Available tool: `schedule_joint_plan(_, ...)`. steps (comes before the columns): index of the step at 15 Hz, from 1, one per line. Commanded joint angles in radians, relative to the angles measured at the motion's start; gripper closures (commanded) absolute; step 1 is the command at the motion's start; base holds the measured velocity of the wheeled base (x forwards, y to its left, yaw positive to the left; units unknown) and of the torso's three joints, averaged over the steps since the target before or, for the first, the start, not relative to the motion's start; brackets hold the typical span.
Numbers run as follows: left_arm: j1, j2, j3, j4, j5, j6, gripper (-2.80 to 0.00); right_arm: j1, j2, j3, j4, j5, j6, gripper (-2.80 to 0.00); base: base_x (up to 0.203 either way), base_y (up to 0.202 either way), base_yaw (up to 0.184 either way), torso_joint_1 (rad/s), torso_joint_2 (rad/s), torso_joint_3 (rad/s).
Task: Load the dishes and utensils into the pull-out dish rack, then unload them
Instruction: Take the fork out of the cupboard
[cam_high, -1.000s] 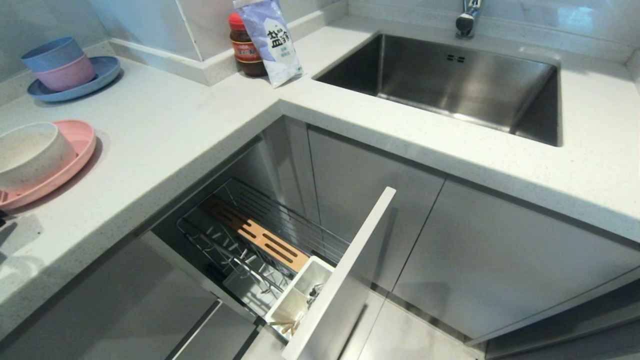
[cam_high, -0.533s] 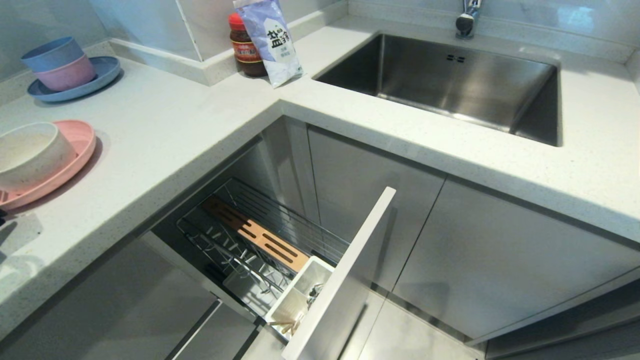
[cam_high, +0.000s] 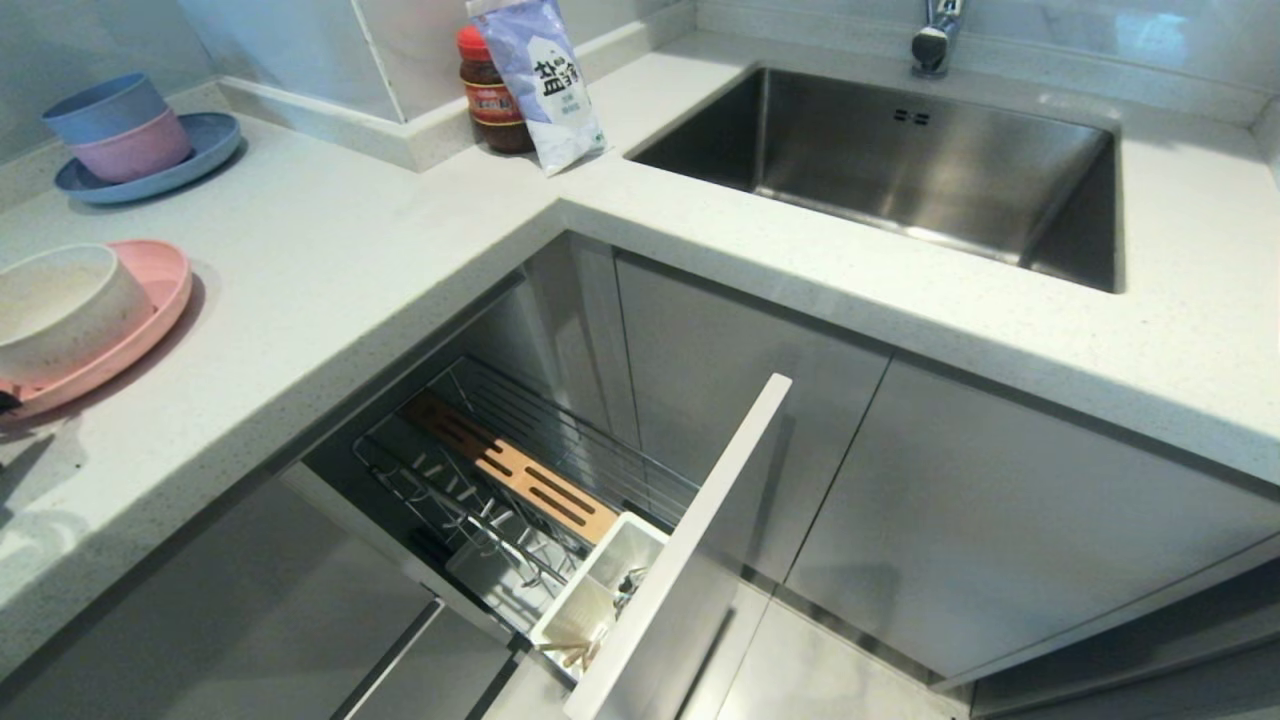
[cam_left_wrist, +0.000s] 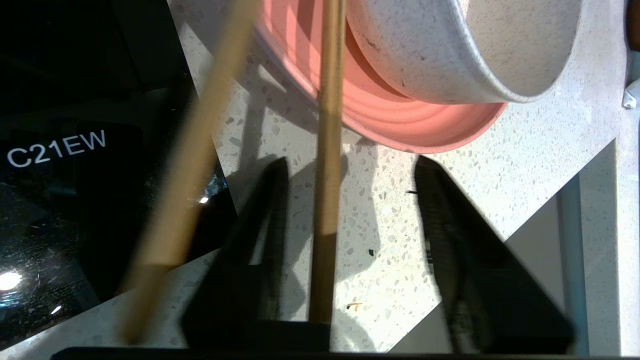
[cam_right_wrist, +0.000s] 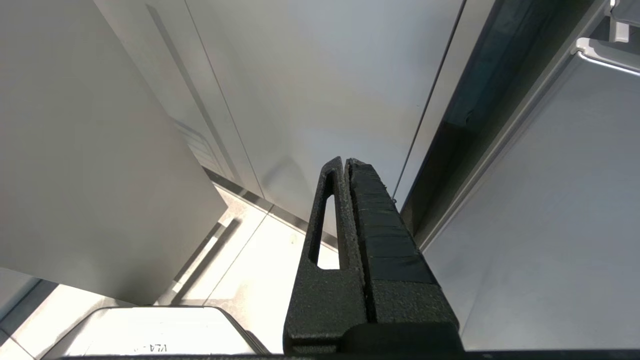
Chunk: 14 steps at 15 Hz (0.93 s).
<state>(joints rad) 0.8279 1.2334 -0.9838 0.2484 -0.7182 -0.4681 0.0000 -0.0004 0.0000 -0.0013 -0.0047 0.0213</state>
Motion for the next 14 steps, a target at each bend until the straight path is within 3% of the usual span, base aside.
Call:
schedule_joint_plan(1,0.000,-0.002,-0.001,0.002,-0.003,-0.004,-2.80,0.000,-0.003,0.002,0.000,0.000,0.000,0.00,0.000,0.000,0.000,0.000,0.00,0.000)
schedule_joint_plan(10,0.000,-0.059,0.002,0.012,-0.001,-0.012,-2.80,0.000,-0.003,0.002,0.000,0.000,0.000,0.00,0.000,0.000,0.000,0.000,0.00,0.000)
schedule_joint_plan(14,-0.003,-0.115,0.002,0.018,0.004,-0.071,-2.80,0.000,-0.003,0.002,0.000,0.000,0.000,0.00,0.000,0.000,0.000,0.000,0.00,0.000)
